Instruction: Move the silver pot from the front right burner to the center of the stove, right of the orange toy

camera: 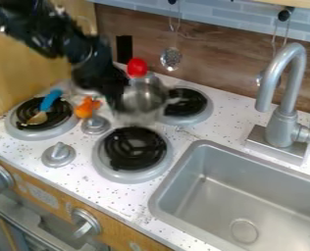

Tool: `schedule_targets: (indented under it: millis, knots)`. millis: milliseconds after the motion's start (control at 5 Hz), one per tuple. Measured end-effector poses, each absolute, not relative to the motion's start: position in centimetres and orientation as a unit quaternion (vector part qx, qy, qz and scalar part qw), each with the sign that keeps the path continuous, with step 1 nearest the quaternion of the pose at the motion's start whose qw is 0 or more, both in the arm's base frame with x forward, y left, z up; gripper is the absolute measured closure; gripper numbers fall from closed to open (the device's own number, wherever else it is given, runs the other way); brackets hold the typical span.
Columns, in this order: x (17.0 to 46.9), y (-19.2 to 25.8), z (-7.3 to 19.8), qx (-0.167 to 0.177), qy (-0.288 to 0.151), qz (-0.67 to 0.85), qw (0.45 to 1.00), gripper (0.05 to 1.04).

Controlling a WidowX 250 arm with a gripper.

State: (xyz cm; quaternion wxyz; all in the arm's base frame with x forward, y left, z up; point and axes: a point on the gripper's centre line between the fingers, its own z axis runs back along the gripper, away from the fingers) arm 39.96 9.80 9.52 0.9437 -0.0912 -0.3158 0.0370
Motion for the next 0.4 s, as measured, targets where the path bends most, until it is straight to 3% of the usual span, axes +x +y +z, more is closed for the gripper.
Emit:
schedule_targets:
  millis: [400]
  knots:
    - [44.0, 12.8, 7.5, -0.077, -0.290, 0.074, 0.951, 0.982]
